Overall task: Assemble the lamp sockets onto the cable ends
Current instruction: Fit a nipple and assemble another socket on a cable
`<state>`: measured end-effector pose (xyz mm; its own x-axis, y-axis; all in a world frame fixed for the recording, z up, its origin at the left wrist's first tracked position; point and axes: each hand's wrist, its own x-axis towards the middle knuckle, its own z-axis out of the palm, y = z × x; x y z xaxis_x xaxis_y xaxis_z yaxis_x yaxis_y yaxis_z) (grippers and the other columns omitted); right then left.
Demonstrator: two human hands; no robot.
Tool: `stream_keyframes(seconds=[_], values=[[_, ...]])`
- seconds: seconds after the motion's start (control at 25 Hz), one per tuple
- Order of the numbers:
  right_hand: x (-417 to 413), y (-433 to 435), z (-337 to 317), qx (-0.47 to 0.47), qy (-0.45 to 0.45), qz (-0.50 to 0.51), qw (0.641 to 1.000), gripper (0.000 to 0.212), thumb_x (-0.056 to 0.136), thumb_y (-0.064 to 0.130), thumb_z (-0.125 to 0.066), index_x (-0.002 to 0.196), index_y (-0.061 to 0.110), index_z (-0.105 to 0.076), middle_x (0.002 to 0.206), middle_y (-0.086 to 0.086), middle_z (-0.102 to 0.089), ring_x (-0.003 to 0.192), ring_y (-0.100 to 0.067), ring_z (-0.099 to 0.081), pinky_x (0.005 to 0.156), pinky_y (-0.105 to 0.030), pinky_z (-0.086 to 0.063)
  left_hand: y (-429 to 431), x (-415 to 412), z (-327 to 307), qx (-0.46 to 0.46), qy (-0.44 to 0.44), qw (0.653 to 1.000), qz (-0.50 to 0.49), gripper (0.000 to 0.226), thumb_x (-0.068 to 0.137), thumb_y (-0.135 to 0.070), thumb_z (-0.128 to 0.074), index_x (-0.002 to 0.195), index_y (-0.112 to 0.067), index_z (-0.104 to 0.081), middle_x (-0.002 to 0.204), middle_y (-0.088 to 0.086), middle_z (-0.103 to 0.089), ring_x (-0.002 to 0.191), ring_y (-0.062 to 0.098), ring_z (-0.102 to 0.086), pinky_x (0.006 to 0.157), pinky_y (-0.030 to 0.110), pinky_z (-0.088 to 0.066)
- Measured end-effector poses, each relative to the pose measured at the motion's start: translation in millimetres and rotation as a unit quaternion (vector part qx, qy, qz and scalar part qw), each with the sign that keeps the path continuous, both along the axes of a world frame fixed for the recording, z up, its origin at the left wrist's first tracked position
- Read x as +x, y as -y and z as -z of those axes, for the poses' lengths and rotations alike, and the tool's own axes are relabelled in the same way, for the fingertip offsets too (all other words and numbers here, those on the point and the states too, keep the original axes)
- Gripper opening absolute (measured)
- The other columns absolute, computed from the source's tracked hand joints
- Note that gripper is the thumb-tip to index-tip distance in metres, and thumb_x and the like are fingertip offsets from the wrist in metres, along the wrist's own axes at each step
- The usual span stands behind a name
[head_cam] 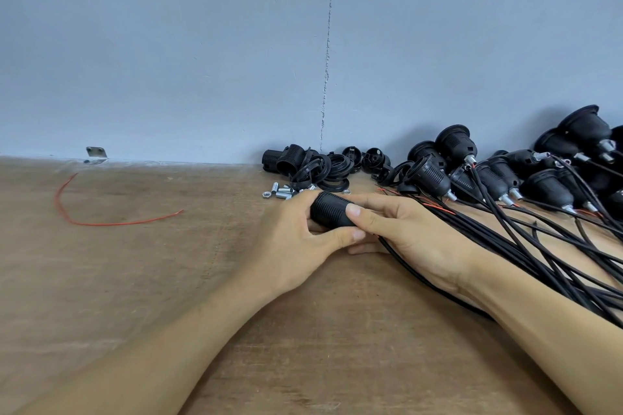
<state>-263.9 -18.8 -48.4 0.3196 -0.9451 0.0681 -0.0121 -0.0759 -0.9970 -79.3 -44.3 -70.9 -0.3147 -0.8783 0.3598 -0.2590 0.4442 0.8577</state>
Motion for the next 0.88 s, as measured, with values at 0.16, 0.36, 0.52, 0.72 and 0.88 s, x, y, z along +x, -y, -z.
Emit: stream_keyframes(seconds=[0.16,0.36,0.52,0.72,0.88], values=[[0,3,1,-0.051,-0.072,0.025,0.996,0.029,0.098,0.023,-0.062,0.126,0.028,-0.066,0.106,0.002,-0.075,0.086,-0.011,-0.067,0.077,-0.026,-0.056,3,-2,3,-0.031,0.036,0.999,-0.017,0.048,0.073,-0.044,-0.084,0.115,-0.033,-0.063,0.099,-0.01,-0.073,0.092,0.009,-0.071,0.085,0.042,-0.058],[-6,6,7,-0.278,-0.346,0.112,0.889,0.046,0.094,0.015,-0.065,0.133,0.038,-0.056,0.117,0.025,-0.065,0.11,0.006,-0.057,0.097,-0.009,-0.038,12,1,8,-0.055,0.085,0.993,-0.065,0.054,0.081,-0.022,-0.081,0.126,-0.038,-0.057,0.107,-0.014,-0.069,0.088,0.002,-0.063,0.084,0.03,-0.054],[-16,11,12,-0.313,-0.43,0.13,0.837,0.054,0.09,0.01,-0.067,0.139,0.026,-0.052,0.132,0.01,-0.058,0.125,-0.007,-0.051,0.108,-0.019,-0.034,23,3,6,-0.106,0.143,0.975,-0.136,0.036,0.088,-0.014,-0.07,0.122,-0.026,-0.065,0.109,-0.014,-0.062,0.095,-0.002,-0.058,0.082,0.003,-0.037],[-17,14,15,-0.329,-0.417,0.129,0.837,0.056,0.087,0.009,-0.069,0.137,0.029,-0.053,0.129,0.013,-0.058,0.124,-0.004,-0.051,0.109,-0.02,-0.035,37,4,0,-0.161,0.259,0.936,-0.175,0.041,0.094,-0.02,-0.064,0.135,-0.022,-0.064,0.164,0.001,-0.031,0.138,0.019,-0.024,0.117,0.039,-0.024],[-18,14,15,-0.33,-0.418,0.131,0.836,0.056,0.087,0.01,-0.069,0.137,0.031,-0.053,0.129,0.014,-0.058,0.125,-0.003,-0.051,0.109,-0.021,-0.036,39,5,3,-0.136,0.295,0.931,-0.165,0.035,0.1,-0.03,-0.056,0.133,-0.02,-0.063,0.166,-0.006,-0.029,0.139,0.018,-0.022,0.114,0.042,-0.022]])
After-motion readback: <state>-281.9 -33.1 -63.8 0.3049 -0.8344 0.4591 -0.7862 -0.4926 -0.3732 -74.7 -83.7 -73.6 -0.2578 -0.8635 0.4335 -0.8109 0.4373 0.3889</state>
